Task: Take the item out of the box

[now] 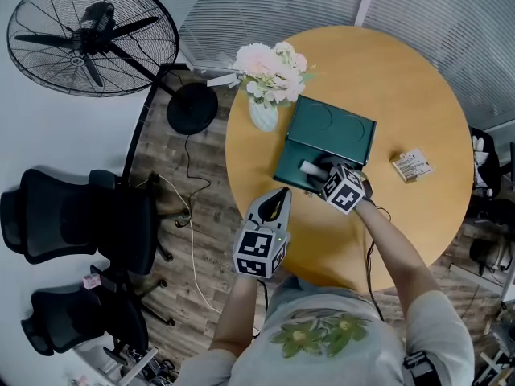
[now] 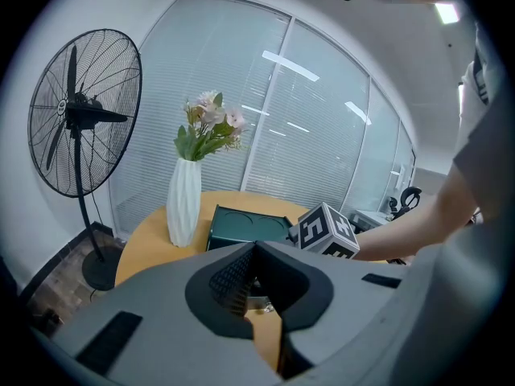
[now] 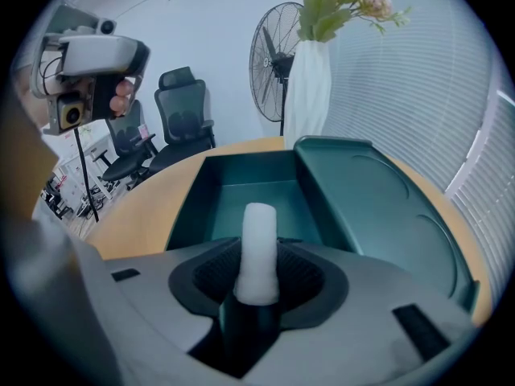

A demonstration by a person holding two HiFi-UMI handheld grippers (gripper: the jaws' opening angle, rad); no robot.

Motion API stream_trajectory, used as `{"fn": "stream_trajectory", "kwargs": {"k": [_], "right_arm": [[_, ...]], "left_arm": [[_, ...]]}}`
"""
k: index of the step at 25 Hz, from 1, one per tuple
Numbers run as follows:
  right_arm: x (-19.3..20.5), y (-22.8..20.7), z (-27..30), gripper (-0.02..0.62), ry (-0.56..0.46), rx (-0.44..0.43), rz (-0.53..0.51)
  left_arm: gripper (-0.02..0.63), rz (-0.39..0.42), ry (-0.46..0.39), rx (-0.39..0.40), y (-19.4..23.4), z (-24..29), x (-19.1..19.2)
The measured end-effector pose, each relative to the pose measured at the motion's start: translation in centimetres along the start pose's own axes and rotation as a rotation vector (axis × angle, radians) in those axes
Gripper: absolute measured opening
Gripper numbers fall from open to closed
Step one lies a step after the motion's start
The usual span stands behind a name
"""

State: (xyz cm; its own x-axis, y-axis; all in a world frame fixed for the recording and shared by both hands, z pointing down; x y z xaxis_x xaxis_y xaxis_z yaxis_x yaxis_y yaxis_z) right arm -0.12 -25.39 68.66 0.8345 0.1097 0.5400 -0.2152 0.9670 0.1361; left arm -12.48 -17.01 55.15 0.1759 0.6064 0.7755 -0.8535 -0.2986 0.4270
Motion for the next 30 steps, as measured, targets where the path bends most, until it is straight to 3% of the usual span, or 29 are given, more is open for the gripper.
{"fn": "stream_trajectory", "kwargs": {"k": [30], "right_arm": [[-1.5,0.2,-2.2,0.143,-0.036,0.009,-0.03]], "left_arm": [[0.003,0.008,-0.018,-0.005,-0.7,-1.1,-0.4]]}}
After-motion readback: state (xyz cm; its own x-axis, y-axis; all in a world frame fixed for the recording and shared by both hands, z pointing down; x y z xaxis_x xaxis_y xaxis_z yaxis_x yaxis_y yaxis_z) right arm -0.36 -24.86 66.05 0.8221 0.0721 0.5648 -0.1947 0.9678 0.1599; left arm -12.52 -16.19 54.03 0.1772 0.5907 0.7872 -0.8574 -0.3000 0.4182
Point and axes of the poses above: the fingertips, and each gripper's own axes: z forward along the fingers, y to its left, x out of its underside, the point moved 6 cm from there along -z, backward along the fingers, and after that the axes turned 12 degrees about -z, right-handed, at the moved point
